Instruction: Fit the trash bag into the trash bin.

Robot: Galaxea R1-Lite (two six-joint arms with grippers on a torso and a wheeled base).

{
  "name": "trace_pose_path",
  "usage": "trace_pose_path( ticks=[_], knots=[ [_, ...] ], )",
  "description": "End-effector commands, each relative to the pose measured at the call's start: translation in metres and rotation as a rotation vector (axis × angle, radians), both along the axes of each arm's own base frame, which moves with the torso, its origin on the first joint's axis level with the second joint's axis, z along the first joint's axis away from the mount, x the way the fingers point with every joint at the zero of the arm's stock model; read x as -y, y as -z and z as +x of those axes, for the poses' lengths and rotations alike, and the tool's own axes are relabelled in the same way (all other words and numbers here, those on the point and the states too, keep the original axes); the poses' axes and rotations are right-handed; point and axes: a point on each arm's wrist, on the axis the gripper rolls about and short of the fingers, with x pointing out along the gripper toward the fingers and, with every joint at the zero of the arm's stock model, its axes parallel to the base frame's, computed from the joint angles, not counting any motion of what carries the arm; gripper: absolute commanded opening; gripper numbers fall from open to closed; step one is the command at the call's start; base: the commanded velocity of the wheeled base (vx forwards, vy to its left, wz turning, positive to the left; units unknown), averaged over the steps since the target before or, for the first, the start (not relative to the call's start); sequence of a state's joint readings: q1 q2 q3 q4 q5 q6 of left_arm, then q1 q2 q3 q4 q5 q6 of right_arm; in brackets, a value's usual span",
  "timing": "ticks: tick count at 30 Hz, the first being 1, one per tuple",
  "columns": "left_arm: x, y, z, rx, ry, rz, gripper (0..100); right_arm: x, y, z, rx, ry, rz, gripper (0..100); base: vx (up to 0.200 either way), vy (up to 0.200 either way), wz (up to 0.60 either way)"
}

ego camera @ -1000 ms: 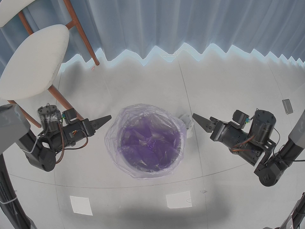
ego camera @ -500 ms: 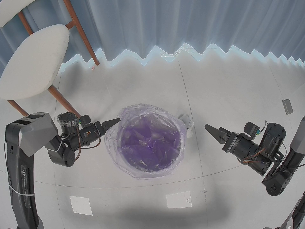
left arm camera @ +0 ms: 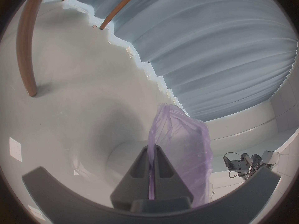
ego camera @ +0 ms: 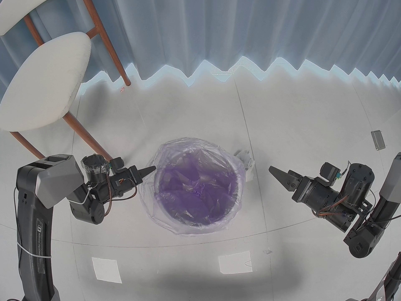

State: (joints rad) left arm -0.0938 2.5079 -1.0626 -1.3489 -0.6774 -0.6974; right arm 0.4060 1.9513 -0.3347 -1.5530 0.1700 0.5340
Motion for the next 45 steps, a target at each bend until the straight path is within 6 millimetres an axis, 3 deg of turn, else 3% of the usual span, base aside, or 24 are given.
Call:
trace_pose_path(
  ticks=[1,6,23,24,31,36,41,45],
  knots=[
    [0.001,0.025,0.004,-0.042,0.000,0.004,0,-0.001,0.001,0.001,0.008,0.001,0.003,100,0.000,0.000,0.00],
    [0.002,0.047,0.008,-0.056,-0.009,0.008,0,-0.001,0.002,0.002,0.003,0.001,0.003,100,0.000,0.000,0.00],
    [0.016,0.049,0.007,-0.012,-0.032,-0.030,0,-0.001,0.004,0.003,0.000,0.005,-0.004,100,0.000,0.000,0.00],
    [0.016,0.052,0.006,-0.015,-0.032,-0.028,100,-0.001,0.005,0.003,-0.002,0.005,-0.005,100,0.000,0.000,0.00],
    [0.017,0.042,0.005,0.067,-0.044,-0.031,100,0.001,0.002,0.003,0.005,0.011,-0.002,100,0.000,0.000,0.00],
    [0.021,-0.002,-0.003,0.158,-0.083,-0.009,100,0.001,0.003,0.003,-0.001,0.010,0.006,100,0.000,0.000,0.00],
    [0.026,-0.066,-0.032,0.257,-0.069,-0.010,100,0.001,0.001,0.008,-0.005,0.021,0.037,100,0.000,0.000,0.00],
    [0.026,-0.100,-0.052,0.307,-0.059,-0.023,100,0.001,-0.005,0.016,0.012,0.034,0.080,100,0.000,0.000,0.00]
  ],
)
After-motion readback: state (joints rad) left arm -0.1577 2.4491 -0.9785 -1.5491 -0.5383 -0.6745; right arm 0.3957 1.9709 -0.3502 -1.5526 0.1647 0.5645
